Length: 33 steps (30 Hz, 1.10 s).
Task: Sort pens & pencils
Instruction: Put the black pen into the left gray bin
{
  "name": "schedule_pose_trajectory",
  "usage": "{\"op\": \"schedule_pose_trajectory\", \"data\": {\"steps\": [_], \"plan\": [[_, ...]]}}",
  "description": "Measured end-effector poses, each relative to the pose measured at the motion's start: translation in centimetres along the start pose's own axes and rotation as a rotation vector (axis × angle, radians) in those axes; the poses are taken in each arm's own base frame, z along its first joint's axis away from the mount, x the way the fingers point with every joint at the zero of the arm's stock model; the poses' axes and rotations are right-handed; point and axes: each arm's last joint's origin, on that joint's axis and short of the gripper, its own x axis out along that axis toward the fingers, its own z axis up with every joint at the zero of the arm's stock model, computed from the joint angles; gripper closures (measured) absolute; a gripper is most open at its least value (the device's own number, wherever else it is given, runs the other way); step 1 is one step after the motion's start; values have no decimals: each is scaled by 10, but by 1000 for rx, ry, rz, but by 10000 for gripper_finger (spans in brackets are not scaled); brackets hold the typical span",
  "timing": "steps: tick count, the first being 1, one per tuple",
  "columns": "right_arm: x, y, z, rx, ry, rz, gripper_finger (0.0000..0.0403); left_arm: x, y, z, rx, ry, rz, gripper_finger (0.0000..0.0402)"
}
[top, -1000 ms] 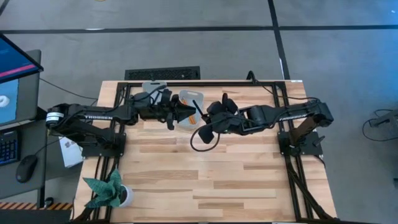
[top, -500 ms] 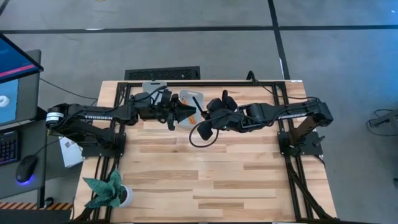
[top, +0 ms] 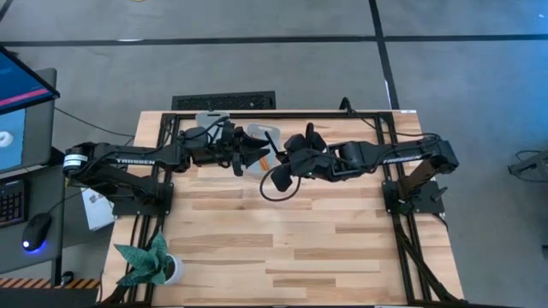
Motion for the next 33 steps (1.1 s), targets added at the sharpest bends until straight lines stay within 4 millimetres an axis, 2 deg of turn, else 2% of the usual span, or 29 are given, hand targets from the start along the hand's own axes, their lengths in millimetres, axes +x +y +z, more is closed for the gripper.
{"op": "schedule_pose_trajectory", "data": {"steps": [5,19,23,33], "plan": [[1,0,3,15,-19,9,336,0,0,0,-3,-1,2,172],[2,4,11,36,-64,92,336,0,2,1,66,-47,89,176],[2,5,12,41,-70,95,336,0,2,1,94,-48,91,200],[5,6,10,37,-65,91,336,0,0,3,117,-57,61,300]]}}
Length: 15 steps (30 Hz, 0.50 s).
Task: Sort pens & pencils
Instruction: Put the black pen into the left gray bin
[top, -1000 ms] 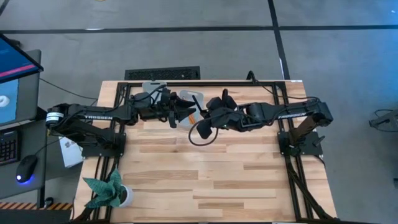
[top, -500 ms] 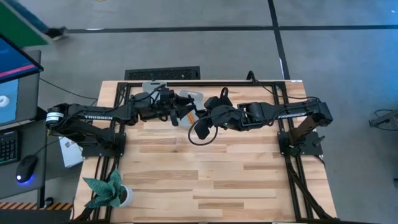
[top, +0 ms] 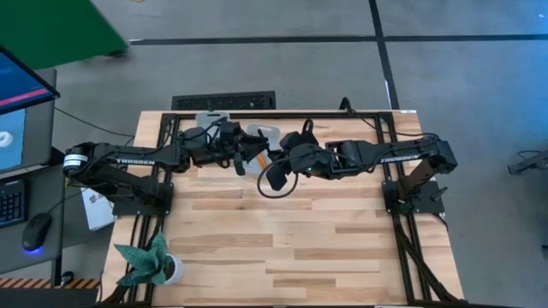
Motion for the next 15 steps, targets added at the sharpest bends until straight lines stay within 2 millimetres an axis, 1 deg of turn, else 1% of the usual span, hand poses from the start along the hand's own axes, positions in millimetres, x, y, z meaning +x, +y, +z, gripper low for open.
{"op": "schedule_pose_trajectory", "data": {"steps": [9,12,15], "plan": [[0,0,0,-1,0,-1,336,0,0,0,-5,1,-6,360],[0,0,0,-2,0,-1,336,0,0,0,-6,1,-6,372],[0,0,0,-2,0,-1,336,0,0,0,-6,1,-6,373]]}}
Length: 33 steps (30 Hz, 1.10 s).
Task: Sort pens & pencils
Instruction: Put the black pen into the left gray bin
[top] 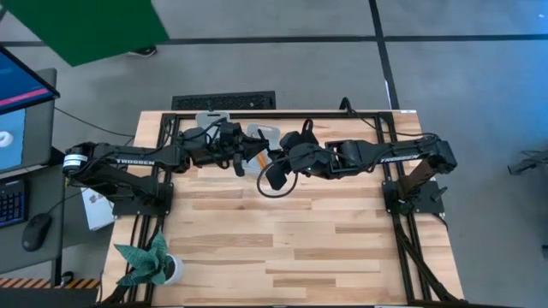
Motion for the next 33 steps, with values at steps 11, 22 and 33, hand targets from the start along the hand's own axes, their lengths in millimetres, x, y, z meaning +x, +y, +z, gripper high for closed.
{"op": "schedule_pose_trajectory", "data": {"steps": [11,22,33], "plan": [[0,0,0,0,1,1,336,0,0,0,-4,10,-16,370],[0,0,0,0,1,2,336,0,0,0,-5,14,-21,363],[0,0,0,0,2,2,336,0,0,-1,-5,15,-22,364]]}}
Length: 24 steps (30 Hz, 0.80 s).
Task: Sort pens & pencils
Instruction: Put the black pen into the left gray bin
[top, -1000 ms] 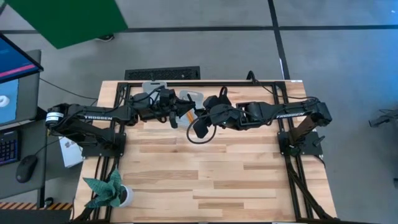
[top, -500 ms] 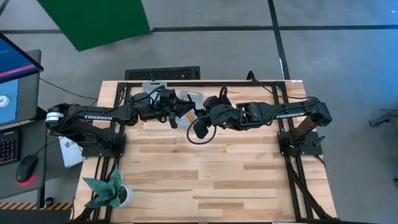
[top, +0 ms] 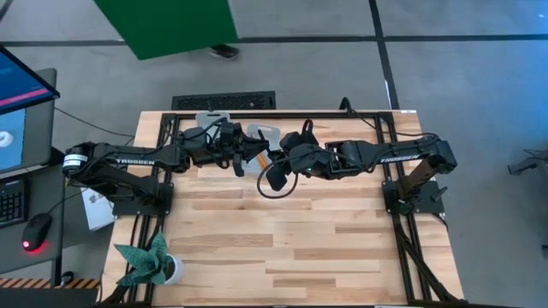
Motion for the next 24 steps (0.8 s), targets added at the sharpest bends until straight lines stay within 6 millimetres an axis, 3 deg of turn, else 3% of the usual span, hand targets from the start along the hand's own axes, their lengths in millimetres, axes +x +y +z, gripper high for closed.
{"op": "schedule_pose_trajectory", "data": {"steps": [24], "plan": [[0,0,0,3,0,0,336,0,0,0,0,1,0,367]]}}
